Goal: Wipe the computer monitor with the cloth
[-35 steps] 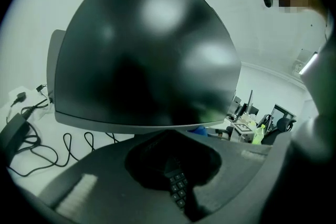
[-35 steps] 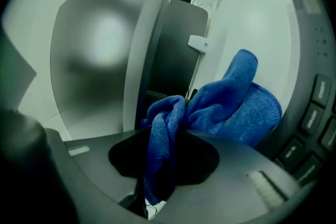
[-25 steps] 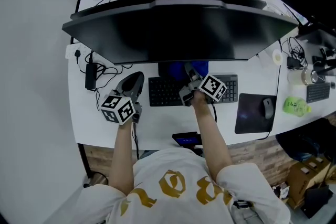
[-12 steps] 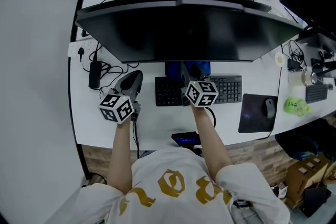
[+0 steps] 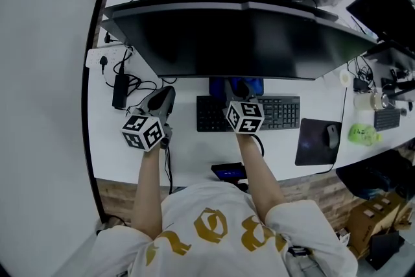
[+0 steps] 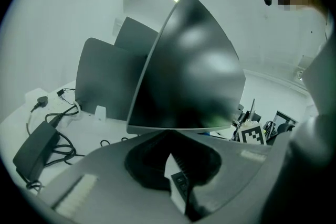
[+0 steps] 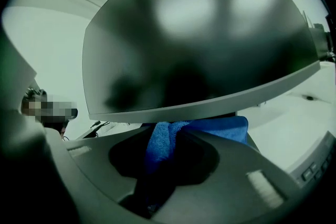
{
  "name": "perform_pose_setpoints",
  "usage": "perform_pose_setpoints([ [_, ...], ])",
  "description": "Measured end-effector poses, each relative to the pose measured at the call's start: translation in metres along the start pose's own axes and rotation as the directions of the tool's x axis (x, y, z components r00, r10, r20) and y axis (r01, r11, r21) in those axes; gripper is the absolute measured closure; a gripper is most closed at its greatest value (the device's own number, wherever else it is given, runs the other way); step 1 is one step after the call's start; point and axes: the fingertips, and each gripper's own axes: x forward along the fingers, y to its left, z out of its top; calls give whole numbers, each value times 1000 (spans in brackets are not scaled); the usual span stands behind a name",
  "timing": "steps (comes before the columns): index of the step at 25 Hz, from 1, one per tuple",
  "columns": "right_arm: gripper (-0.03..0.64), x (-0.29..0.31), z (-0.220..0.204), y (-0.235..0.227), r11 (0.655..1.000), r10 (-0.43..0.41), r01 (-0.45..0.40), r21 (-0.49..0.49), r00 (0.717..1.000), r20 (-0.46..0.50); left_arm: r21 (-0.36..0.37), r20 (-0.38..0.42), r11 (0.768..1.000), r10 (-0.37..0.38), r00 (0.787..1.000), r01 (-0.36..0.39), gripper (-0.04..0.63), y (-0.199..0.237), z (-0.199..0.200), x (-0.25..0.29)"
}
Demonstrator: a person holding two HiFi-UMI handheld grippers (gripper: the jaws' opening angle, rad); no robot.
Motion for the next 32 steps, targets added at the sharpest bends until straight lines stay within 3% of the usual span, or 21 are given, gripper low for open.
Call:
perform_pose_setpoints([
  [18,495,20,-8,55,997,31,-33,-65,999,-43,-84,74,995,63,995,-56,595,59,6,-38],
  [32,494,39,-19,125,976,184,-190,-109,981,-61,-186,141,981,84,986,-57,595,90,4,-53],
])
